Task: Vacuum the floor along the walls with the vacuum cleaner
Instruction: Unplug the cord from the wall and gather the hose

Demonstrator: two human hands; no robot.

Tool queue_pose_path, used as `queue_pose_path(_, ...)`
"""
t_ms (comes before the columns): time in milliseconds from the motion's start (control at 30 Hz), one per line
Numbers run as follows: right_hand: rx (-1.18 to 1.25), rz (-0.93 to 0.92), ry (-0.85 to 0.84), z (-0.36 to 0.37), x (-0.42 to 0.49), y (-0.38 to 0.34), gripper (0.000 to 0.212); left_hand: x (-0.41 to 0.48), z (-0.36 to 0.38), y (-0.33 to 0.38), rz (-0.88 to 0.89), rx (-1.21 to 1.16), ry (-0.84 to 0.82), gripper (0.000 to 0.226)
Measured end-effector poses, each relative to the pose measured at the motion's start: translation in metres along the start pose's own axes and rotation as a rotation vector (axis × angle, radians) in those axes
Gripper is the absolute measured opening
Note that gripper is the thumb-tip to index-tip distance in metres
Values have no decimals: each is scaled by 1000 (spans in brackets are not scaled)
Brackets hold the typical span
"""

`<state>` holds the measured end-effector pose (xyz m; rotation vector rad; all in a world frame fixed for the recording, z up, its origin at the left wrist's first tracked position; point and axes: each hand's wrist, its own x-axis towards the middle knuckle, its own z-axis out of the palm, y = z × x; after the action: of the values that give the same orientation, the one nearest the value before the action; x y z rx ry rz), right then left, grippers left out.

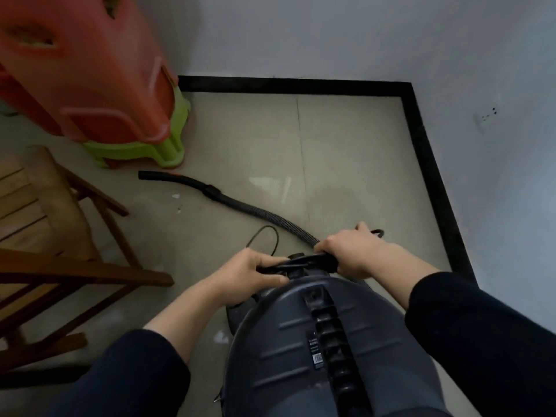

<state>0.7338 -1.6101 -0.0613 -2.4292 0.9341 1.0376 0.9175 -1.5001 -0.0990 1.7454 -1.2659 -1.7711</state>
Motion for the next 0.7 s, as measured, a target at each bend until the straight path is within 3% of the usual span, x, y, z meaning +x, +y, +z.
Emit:
queue_pose_path(100,174,39,-95,13,10,4,39,8,8,-18,-46,3,-13,32)
queue_pose_path(200,521,60,-113,23,17,14,65,10,11,-20,-69,120,-62,31)
queue_pose_path(367,911,140,34,45,25,16,58,24,18,-10,-168,409,23,37)
queue_pose_path(533,1111,161,214,51,11,32,43,14,38,24,-150,368,207,38)
queue_pose_path(700,1133,285,291,83,-20,77,30,-15,79,48,-187,346,156,63)
